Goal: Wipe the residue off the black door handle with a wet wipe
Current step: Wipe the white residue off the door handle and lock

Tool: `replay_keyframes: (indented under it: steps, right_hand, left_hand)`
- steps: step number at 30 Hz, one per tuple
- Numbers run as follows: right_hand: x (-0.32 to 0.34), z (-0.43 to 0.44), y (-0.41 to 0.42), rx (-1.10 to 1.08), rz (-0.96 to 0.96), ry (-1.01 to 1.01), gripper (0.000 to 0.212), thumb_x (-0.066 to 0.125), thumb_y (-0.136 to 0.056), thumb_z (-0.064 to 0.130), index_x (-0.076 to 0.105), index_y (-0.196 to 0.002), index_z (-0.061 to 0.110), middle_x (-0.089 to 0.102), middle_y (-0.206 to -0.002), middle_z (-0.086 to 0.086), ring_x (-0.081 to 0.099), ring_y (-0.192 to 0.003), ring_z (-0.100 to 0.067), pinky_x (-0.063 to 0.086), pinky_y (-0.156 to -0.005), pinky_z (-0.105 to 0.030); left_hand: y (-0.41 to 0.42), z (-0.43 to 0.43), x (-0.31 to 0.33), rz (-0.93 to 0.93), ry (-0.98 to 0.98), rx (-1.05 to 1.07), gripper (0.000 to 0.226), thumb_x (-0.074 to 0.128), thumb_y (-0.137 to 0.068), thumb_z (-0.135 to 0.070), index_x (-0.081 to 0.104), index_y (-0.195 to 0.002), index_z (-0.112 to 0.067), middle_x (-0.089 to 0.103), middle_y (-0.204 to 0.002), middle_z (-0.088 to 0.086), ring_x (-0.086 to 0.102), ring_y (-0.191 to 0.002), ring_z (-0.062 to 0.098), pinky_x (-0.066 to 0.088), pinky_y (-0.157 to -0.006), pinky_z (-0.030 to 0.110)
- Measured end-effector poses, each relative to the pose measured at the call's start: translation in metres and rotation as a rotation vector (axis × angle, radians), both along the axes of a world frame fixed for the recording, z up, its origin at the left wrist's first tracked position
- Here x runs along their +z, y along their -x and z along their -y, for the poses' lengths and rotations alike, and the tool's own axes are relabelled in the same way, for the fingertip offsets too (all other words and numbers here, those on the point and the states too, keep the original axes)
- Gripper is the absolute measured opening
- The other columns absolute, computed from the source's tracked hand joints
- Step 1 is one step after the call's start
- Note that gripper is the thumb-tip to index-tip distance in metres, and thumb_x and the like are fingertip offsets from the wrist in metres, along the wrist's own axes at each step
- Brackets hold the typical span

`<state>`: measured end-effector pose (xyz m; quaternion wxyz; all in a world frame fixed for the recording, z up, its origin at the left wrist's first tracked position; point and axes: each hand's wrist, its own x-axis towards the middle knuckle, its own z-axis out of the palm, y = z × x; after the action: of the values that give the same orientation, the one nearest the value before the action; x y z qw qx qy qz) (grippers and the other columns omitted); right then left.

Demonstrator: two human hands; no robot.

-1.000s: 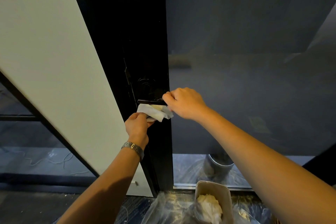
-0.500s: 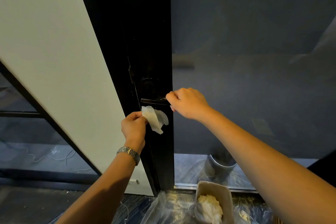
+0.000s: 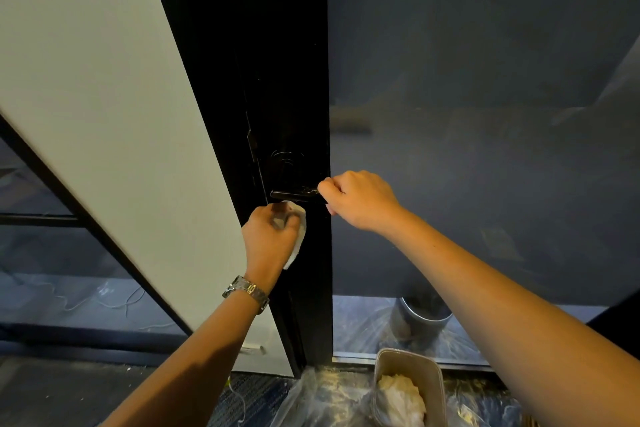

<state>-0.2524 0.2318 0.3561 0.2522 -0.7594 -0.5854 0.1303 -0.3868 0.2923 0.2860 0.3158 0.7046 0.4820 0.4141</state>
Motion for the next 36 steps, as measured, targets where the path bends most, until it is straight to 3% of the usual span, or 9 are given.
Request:
replay_keyframes:
  steps: [2, 5, 8, 12, 16, 22, 28, 32, 36]
  right_hand:
    - [0.0, 0.0, 0.0, 0.0, 0.004, -0.003, 0.053, 0.031, -0.095, 0.033, 0.064, -0.078, -0.004, 0.069, -0.084, -0.02, 0.053, -0.064, -0.027, 0.052, -0.071, -0.045]
    - [0.002, 0.002, 0.001, -0.007, 0.022, -0.005, 0.053, 0.031, -0.095, 0.033, 0.065, -0.078, -0.003, 0.07, -0.084, -0.019, 0.055, -0.066, -0.028, 0.052, -0.071, -0.043]
    - [0.002, 0.002, 0.002, -0.011, 0.037, 0.0, 0.053, 0.03, -0.096, 0.033, 0.065, -0.079, -0.003, 0.07, -0.085, -0.019, 0.054, -0.066, -0.026, 0.052, -0.072, -0.043]
    - [0.002, 0.002, 0.003, -0.008, 0.02, 0.008, 0.053, 0.03, -0.095, 0.034, 0.064, -0.078, -0.003, 0.069, -0.085, -0.02, 0.052, -0.065, -0.026, 0.051, -0.073, -0.045]
    - [0.003, 0.003, 0.002, -0.003, 0.025, 0.015, 0.053, 0.03, -0.096, 0.034, 0.064, -0.079, -0.004, 0.062, -0.07, -0.015, 0.049, -0.061, -0.024, 0.044, -0.06, -0.039]
    - [0.004, 0.003, 0.002, 0.015, 0.014, 0.019, 0.051, 0.03, -0.096, 0.032, 0.064, -0.076, 0.0, 0.062, -0.072, -0.017, 0.047, -0.06, -0.022, 0.038, -0.061, -0.033]
    - [0.004, 0.003, 0.003, 0.001, 0.007, 0.014, 0.052, 0.03, -0.096, 0.033, 0.064, -0.077, -0.001, 0.058, -0.066, -0.01, 0.049, -0.06, -0.023, 0.047, -0.063, -0.04]
    - [0.004, 0.002, 0.002, 0.003, 0.015, 0.009, 0.051, 0.031, -0.096, 0.033, 0.064, -0.075, 0.0, 0.058, -0.065, -0.009, 0.049, -0.059, -0.022, 0.045, -0.062, -0.039]
    - [0.002, 0.003, 0.001, 0.023, 0.024, 0.004, 0.05, 0.031, -0.096, 0.033, 0.063, -0.073, 0.003, 0.057, -0.067, -0.01, 0.047, -0.059, -0.022, 0.038, -0.06, -0.034]
  left_hand:
    - [0.0, 0.002, 0.0, -0.142, -0.174, -0.09, 0.025, 0.061, -0.085, -0.019, 0.064, -0.104, -0.004, 0.06, -0.109, 0.012, 0.056, -0.084, 0.015, 0.039, -0.078, 0.015]
    - [0.005, -0.005, -0.004, -0.403, -0.338, -0.215, 0.028, 0.055, -0.089, -0.021, 0.06, -0.112, -0.005, 0.054, -0.12, 0.013, 0.059, -0.093, 0.024, 0.039, -0.08, 0.016]
    - [0.003, -0.013, 0.002, -0.595, -0.383, -0.273, 0.027, 0.048, -0.092, -0.019, 0.055, -0.113, -0.004, 0.053, -0.119, 0.016, 0.056, -0.099, 0.029, 0.046, -0.082, 0.026]
    - [-0.005, -0.016, 0.006, -0.725, -0.387, -0.3, 0.033, 0.043, -0.094, -0.017, 0.047, -0.124, -0.005, 0.048, -0.131, 0.015, 0.047, -0.118, 0.03, 0.044, -0.092, 0.03]
    - [-0.004, -0.012, -0.001, -0.561, -0.347, -0.235, 0.027, 0.048, -0.091, -0.014, 0.054, -0.114, -0.001, 0.052, -0.121, 0.018, 0.056, -0.1, 0.031, 0.046, -0.083, 0.026]
    - [-0.004, -0.009, 0.001, -0.353, -0.13, -0.084, 0.028, 0.06, -0.084, -0.01, 0.054, -0.109, 0.002, 0.06, -0.107, 0.02, 0.06, -0.09, 0.032, 0.049, -0.08, 0.029]
    - [0.003, -0.008, 0.007, -0.534, -0.335, -0.178, 0.023, 0.055, -0.088, -0.014, 0.059, -0.107, -0.002, 0.06, -0.11, 0.016, 0.059, -0.094, 0.031, 0.05, -0.077, 0.032]
    - [0.001, -0.007, -0.002, -0.528, -0.536, -0.321, 0.012, 0.064, -0.08, -0.005, 0.068, -0.091, -0.001, 0.062, -0.105, 0.018, 0.061, -0.095, 0.032, 0.05, -0.072, 0.027]
    - [0.002, -0.012, -0.006, -0.286, -0.236, -0.139, 0.025, 0.062, -0.083, -0.013, 0.058, -0.105, -0.003, 0.059, -0.108, 0.014, 0.059, -0.091, 0.023, 0.041, -0.075, 0.02]
